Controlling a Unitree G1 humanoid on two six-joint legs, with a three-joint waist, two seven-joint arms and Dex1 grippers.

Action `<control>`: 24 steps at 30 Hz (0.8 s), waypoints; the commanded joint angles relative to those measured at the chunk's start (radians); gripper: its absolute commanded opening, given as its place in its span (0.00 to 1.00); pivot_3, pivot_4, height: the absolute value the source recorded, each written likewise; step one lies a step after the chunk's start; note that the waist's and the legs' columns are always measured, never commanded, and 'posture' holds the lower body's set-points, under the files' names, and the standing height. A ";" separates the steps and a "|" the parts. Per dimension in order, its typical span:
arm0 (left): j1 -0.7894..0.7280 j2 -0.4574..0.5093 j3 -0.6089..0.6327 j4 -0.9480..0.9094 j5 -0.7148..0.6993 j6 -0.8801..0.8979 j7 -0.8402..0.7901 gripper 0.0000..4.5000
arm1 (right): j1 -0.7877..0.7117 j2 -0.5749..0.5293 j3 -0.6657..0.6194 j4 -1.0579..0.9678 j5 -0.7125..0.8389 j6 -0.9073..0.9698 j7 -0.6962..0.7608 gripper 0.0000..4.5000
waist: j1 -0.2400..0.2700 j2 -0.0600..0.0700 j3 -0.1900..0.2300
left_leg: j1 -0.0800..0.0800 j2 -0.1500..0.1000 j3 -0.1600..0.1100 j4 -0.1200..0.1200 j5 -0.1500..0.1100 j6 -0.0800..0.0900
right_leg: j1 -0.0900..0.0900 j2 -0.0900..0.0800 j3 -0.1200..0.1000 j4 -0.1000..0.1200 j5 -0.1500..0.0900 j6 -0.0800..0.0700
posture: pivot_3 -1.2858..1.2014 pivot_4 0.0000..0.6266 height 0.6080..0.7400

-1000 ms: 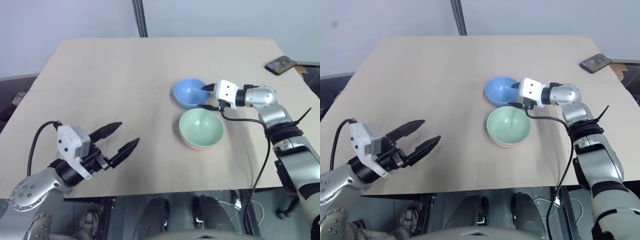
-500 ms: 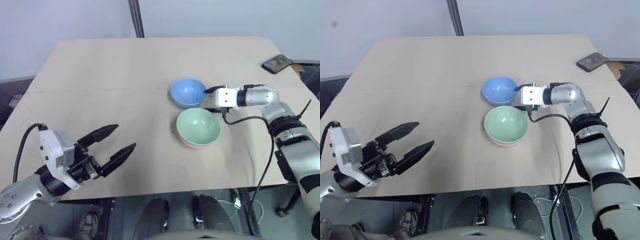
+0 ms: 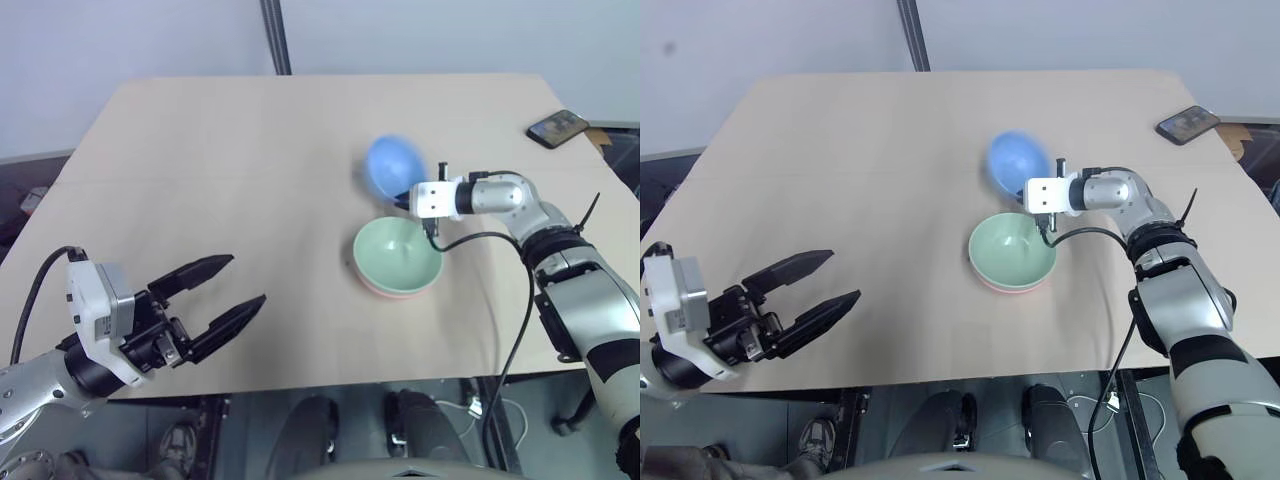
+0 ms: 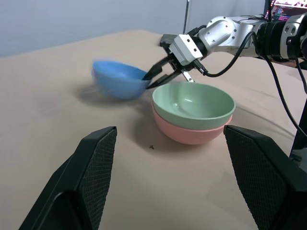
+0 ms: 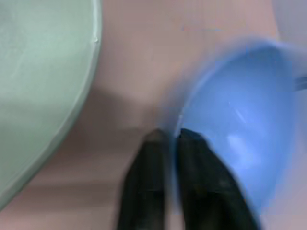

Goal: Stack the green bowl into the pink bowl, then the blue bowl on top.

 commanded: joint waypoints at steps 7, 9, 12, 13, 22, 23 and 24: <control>-0.054 -0.006 -0.044 0.016 0.054 -0.052 0.022 0.84 | 0.015 -0.067 -0.121 -0.271 0.325 0.050 0.349 0.02 | 0.000 0.001 0.001 | 0.000 0.000 0.000 0.000 0.000 0.000 | 0.000 0.000 0.000 0.000 0.000 0.000 | 0.52 0.24 1.00; -0.060 -0.008 -0.050 0.026 0.061 -0.056 0.020 0.84 | 0.128 -0.147 -0.139 -0.585 0.489 0.282 0.496 0.02 | 0.005 0.001 0.001 | 0.000 0.000 -0.001 -0.001 0.000 0.000 | 0.000 0.000 0.000 -0.001 0.000 0.000 | 0.52 0.24 1.00; -0.070 -0.011 -0.063 0.044 0.074 -0.065 0.019 0.84 | 0.300 -0.284 -0.173 -0.973 0.615 0.566 0.542 0.02 | 0.018 0.002 0.001 | -0.003 0.000 -0.006 -0.001 -0.001 0.001 | 0.000 -0.002 -0.006 -0.003 0.000 0.000 | 0.52 0.24 1.00; -0.074 -0.012 -0.068 0.051 0.079 -0.068 0.016 0.84 | 0.353 -0.329 -0.184 -1.075 0.646 0.647 0.548 0.02 | 0.027 0.002 0.000 | -0.004 0.000 -0.007 -0.001 -0.001 0.001 | 0.000 -0.002 -0.006 -0.004 0.000 0.000 | 0.52 0.24 1.00; -0.181 -0.007 -0.158 0.118 0.119 -0.083 0.008 0.84 | 0.628 -0.410 -0.175 -1.531 0.715 1.011 0.435 0.02 | 0.029 0.004 0.001 | -0.003 0.000 -0.009 -0.002 0.000 0.001 | 0.000 -0.002 -0.008 -0.001 0.000 -0.003 | 0.52 0.24 1.00; -0.195 -0.005 -0.159 0.125 0.117 -0.082 0.009 0.84 | 0.647 -0.426 -0.178 -1.548 0.715 1.023 0.443 0.02 | 0.030 0.004 0.001 | -0.003 0.000 -0.009 -0.001 0.000 0.001 | 0.000 -0.002 -0.008 -0.001 -0.001 -0.005 | 0.52 0.24 1.00; -0.204 -0.003 -0.157 0.129 0.115 -0.081 0.009 0.84 | 0.661 -0.440 -0.186 -1.564 0.720 1.038 0.448 0.02 | 0.032 0.004 0.001 | -0.003 0.000 -0.009 -0.001 0.000 0.001 | 0.000 -0.002 -0.008 -0.001 -0.001 -0.005 | 0.52 0.24 1.00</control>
